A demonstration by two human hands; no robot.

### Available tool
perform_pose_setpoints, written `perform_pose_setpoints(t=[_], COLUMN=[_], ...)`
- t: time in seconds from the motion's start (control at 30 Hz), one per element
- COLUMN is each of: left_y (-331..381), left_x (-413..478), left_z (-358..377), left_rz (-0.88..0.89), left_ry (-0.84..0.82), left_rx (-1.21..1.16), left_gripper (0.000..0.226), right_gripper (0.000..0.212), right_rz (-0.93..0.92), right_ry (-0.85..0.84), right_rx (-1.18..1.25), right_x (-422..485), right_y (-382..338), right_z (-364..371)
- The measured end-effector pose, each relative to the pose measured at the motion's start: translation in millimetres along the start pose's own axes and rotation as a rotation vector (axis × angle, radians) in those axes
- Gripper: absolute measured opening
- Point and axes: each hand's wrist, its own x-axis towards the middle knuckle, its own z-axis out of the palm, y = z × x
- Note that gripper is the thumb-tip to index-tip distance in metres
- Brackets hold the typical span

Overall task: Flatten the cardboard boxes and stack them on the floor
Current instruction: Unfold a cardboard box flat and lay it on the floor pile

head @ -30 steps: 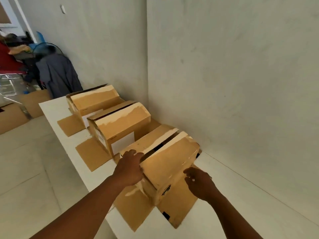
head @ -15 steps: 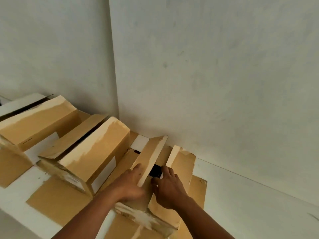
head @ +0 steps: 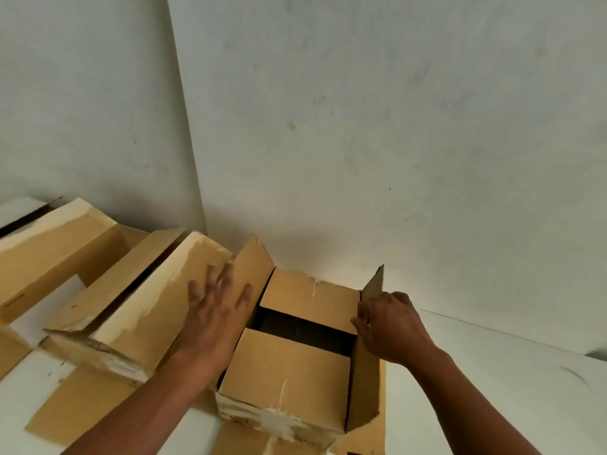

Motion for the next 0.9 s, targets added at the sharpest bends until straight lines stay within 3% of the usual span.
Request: perform_pose_setpoints(t=[0.17, 0.3, 0.47, 0.6, 0.73, 0.9], left_y=[36.9, 47.7, 45.4, 36.8, 21.3, -4.1], left_x=[18.3, 24.8, 22.7, 20.6, 7.4, -19.3], left_z=[14.9, 16.8, 17.4, 9.6, -11.0, -16.8], left_rz=[0.162, 0.232, 0.218, 0.217, 0.188, 0.093], left_ry=[-0.125, -0.213, -0.293, -0.217, -0.191, -0.220], left_rx=[0.121, 0.210, 0.254, 0.095, -0.133, -0.506], left_gripper=[0.092, 0.078, 0.041, 0.046, 0.046, 0.024], right_gripper=[0.021, 0.037, 0.045, 0.052, 0.073, 0.096], right_rz=[0.154, 0.146, 0.105, 0.136, 0.167, 0.104], right_ry=[-0.100, -0.227, -0.225, -0.194, -0.189, -0.222], right_rx=[-0.021, 0.026, 0.044, 0.055, 0.076, -0.030], right_x=[-1.5, 4.5, 20.7, 33.6, 47.9, 67.8], right_y=[14.5, 9.9, -7.8, -15.0, -10.0, 2.5], right_z=[18.8, 44.3, 56.8, 61.4, 62.1, 61.2])
